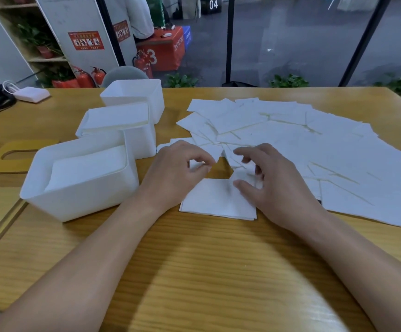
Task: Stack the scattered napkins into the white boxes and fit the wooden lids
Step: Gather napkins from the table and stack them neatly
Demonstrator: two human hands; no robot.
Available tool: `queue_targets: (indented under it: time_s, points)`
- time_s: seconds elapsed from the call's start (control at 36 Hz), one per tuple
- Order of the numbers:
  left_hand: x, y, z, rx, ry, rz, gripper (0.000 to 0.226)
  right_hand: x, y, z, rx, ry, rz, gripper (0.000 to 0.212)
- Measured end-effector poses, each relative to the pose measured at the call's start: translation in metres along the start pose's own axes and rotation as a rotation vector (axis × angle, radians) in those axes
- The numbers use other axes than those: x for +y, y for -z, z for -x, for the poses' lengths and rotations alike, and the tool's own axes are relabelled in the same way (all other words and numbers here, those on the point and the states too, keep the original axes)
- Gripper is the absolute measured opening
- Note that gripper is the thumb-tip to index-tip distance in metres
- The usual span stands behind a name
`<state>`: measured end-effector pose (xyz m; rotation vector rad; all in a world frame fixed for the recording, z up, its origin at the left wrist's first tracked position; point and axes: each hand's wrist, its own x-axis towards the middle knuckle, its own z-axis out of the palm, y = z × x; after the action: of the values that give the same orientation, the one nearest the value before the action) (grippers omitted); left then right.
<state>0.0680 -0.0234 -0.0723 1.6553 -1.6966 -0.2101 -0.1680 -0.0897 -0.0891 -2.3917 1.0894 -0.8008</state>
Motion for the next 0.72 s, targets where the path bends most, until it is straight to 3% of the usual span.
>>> queue_targets:
  time_s: [0.11, 0.28, 0.36, 0.44, 0.5, 0.61, 0.72]
  points:
    - [0.006, 0.002, 0.004, -0.142, -0.098, 0.28, 0.016, -0.003, 0.001, -0.001, 0.015, 0.041, 0.062, 0.069]
    - [0.007, 0.008, -0.001, -0.072, -0.16, 0.557, 0.015, 0.003, 0.005, -0.004, 0.096, 0.1, 0.094, 0.003]
    - [0.004, 0.012, -0.003, -0.029, -0.129, 0.627, 0.016, 0.001, 0.01, -0.005, 0.146, 0.096, 0.043, 0.008]
    - [0.007, 0.012, -0.003, -0.029, -0.104, 0.695, 0.016, -0.007, 0.014, -0.002, 0.112, 0.113, -0.005, 0.045]
    - [0.009, 0.012, -0.003, -0.038, -0.095, 0.719, 0.019, -0.009, 0.011, 0.0, 0.083, 0.115, -0.016, 0.054]
    - [0.008, 0.011, -0.005, -0.024, -0.083, 0.703, 0.022, -0.005, 0.005, -0.001, 0.18, 0.114, -0.079, 0.02]
    - [0.004, 0.013, -0.006, 0.016, -0.063, 0.667, 0.022, -0.007, 0.011, -0.002, 0.237, 0.1, -0.138, 0.009]
